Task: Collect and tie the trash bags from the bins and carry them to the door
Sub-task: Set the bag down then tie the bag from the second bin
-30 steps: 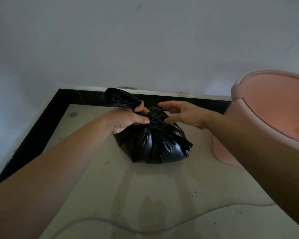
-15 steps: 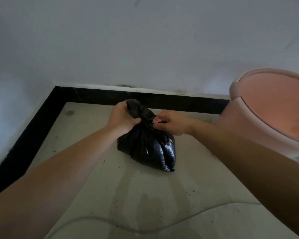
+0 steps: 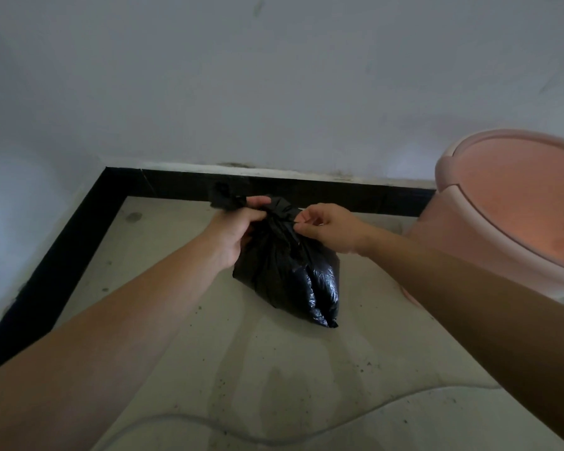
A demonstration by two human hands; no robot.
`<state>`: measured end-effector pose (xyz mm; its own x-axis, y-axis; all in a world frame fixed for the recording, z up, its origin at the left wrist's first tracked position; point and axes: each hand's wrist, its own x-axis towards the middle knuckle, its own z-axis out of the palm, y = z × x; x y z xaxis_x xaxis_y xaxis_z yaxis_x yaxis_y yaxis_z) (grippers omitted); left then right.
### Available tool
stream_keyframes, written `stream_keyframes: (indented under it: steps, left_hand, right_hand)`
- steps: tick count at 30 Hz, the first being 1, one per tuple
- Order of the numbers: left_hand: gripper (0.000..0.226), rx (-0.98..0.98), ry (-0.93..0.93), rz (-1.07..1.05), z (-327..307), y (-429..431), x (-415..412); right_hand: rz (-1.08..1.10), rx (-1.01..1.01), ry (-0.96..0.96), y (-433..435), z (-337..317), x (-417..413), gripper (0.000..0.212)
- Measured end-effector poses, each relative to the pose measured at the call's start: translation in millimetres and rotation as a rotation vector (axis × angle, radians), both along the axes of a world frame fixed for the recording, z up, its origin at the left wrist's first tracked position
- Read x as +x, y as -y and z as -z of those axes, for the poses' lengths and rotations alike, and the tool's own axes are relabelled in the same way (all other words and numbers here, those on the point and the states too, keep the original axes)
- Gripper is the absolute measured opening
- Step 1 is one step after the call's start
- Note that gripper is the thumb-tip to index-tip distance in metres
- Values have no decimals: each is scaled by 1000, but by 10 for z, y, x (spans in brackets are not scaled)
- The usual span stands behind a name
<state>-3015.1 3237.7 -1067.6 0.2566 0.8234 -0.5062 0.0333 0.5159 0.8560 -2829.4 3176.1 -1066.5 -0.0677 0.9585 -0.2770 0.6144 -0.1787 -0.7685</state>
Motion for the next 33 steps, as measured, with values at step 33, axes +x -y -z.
stream_keyframes:
  steps: [33]
  left_hand:
    - [27,141,234,70,127,31,19]
  right_hand:
    - [57,196,45,-60,53,13,18]
